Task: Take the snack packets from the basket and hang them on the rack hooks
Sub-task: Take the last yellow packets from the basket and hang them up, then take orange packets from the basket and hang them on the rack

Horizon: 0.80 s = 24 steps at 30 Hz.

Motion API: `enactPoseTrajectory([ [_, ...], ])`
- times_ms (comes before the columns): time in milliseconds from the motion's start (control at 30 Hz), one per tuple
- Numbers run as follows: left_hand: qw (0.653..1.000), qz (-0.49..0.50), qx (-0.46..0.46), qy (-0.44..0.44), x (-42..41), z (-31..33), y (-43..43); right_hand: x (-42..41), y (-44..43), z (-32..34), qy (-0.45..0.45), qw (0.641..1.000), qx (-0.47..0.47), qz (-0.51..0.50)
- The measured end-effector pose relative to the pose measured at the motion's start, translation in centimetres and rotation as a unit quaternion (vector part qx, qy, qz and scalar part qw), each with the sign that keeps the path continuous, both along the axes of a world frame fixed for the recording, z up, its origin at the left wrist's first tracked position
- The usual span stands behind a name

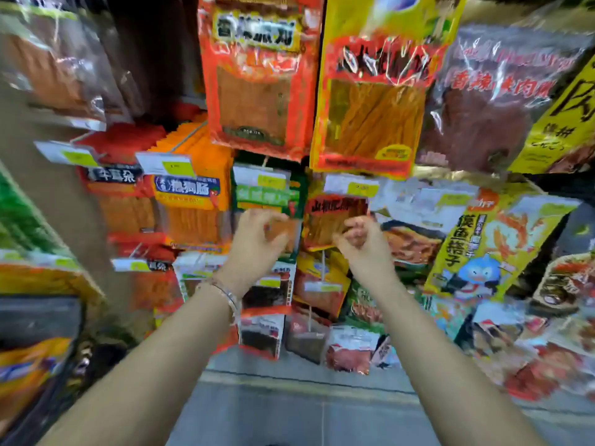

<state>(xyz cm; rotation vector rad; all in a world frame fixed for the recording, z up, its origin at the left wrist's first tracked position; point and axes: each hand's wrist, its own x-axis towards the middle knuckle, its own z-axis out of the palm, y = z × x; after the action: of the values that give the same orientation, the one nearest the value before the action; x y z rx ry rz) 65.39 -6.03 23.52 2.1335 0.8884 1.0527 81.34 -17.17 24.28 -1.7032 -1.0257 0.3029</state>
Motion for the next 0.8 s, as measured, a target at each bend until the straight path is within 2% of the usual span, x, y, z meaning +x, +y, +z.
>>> enactPoseTrajectory([
  [67, 0.993, 0.001, -0.11, 0.047, -3.7, -5.4, -3.1, -2.5, -2.0, -4.9, 0.069, 0.988, -0.121, 0.07],
  [167, 0.943, 0.016, -0.315, 0.104, -10.6, -13.2, -9.6, -6.7, -5.8, -12.2, 0.144, 0.948, -0.254, 0.128],
  [300, 0.837, 0.117, -0.521, 0.123, -19.9, -21.0, -19.0, -12.3, -11.2, -20.1, 0.178, 0.871, -0.418, 0.184],
  [400, 0.741, 0.202, -0.628, 0.124, -26.7, -24.9, -25.8, -16.0, -15.3, -24.2, 0.199, 0.803, -0.53, 0.185],
  [433, 0.715, 0.218, -0.652, 0.123, -28.8, -25.8, -27.7, -17.1, -16.4, -25.1, 0.203, 0.781, -0.56, 0.186],
  [500, 0.688, 0.246, -0.675, 0.106, -32.7, -27.0, -30.5, -19.1, -17.7, -26.5, 0.17, 0.747, -0.606, 0.214],
  [633, 0.643, 0.329, -0.69, 0.047, -39.7, -27.5, -33.4, -24.2, -17.0, -27.6, 0.056, 0.723, -0.631, 0.277],
  [733, 0.644, 0.347, -0.678, 0.067, -44.8, -28.2, -34.1, -29.1, -15.2, -28.4, -0.017, 0.699, -0.634, 0.332],
  [800, 0.628, 0.375, -0.679, 0.051, -48.3, -28.5, -33.5, -32.9, -13.8, -29.3, -0.031, 0.697, -0.621, 0.357],
])
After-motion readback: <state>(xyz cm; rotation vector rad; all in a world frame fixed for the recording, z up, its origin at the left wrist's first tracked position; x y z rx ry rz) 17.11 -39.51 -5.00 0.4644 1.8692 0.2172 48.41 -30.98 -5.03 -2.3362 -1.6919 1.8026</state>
